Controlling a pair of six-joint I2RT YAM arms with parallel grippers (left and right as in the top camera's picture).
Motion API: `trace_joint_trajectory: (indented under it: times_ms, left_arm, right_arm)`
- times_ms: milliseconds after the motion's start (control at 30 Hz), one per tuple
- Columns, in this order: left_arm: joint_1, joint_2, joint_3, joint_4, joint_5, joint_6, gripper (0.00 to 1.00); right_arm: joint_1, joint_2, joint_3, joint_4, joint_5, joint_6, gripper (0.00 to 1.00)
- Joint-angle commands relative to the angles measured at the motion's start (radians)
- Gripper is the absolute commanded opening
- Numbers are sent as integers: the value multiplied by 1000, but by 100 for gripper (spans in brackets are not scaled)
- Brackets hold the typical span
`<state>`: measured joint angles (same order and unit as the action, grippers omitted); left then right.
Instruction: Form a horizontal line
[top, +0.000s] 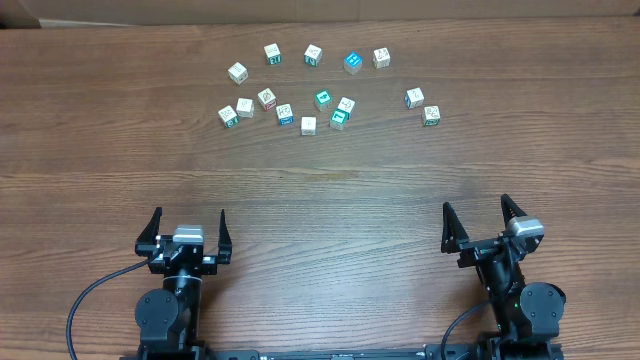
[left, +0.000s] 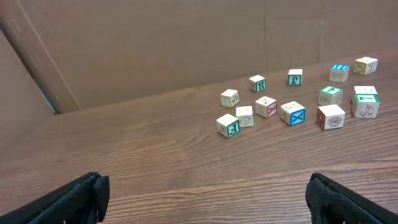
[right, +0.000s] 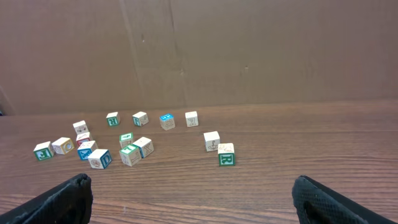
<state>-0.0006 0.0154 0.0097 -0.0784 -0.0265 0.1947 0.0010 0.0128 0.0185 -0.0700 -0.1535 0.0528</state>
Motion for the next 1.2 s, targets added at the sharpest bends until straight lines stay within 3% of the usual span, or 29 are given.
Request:
trace_joint_trajectory:
  times_ms: [0,333,733,933,1167]
  left_arm:
    - [1,-11,-5,4,19,26,99]
    - [1,-11,37,-23,27,-29,100]
    - [1,16,389,-207,27,-228,99]
    - [1,178,656,-226,65,-274,100]
    - [1,507,1085,-399,162,-278,99]
  right_arm:
    - [5,-10,-11,4,-5,6,100]
    - [5,-10,-11,4,-5,6,100]
    - [5,-10,-11,4,-5,6,100]
    - [5,-10,-11,4,-5,6,100]
    - [5,-10,-11,5,-5,6,100]
